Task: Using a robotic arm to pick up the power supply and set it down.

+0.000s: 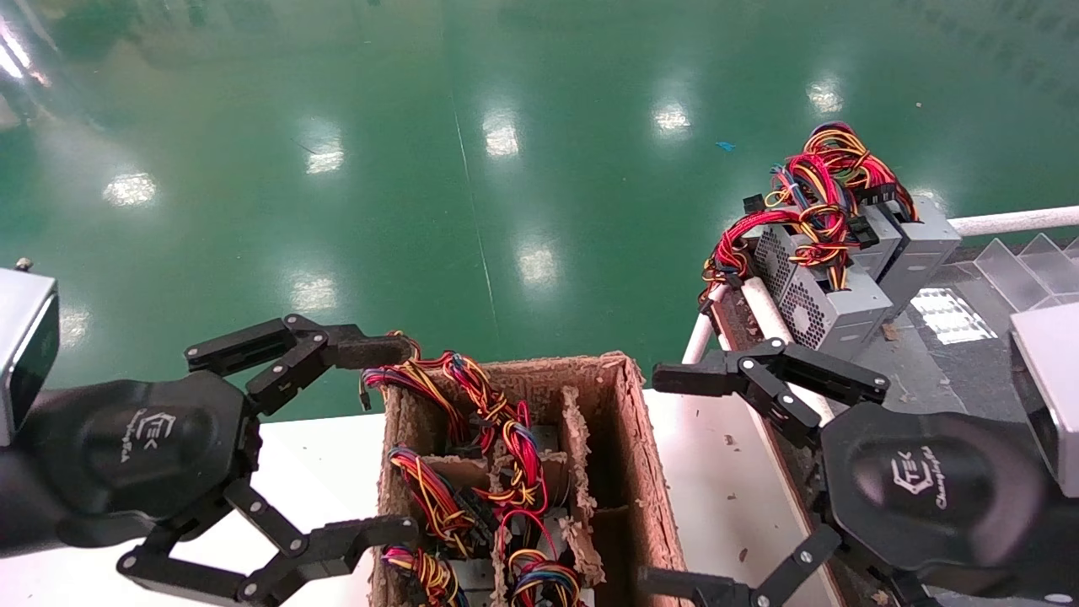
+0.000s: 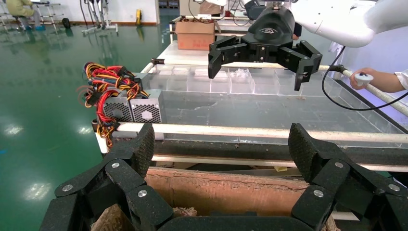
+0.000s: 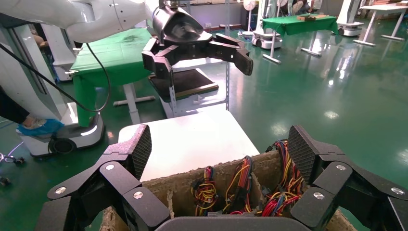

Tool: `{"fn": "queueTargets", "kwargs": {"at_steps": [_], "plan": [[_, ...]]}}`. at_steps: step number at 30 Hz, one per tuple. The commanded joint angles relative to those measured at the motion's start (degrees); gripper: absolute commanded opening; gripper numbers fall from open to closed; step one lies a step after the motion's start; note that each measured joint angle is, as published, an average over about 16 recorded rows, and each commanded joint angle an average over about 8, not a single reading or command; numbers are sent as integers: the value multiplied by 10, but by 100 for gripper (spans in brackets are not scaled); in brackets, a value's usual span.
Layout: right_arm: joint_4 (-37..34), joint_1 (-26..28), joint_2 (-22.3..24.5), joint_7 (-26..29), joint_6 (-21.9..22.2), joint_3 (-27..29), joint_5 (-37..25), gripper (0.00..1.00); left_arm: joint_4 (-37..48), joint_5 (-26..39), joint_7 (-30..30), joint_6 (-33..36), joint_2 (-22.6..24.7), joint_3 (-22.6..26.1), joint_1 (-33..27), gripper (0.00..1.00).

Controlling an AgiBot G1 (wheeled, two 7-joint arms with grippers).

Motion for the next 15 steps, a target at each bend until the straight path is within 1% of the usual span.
{"fn": "queueTargets", "kwargs": {"at_steps": [1,15], "plan": [[0,0,0,0,0,0,1,100,0,0,0,0,0,0,0,100],[-7,4,0,-2,1,0,-4,100,0,0,0,0,0,0,0,100]]}}
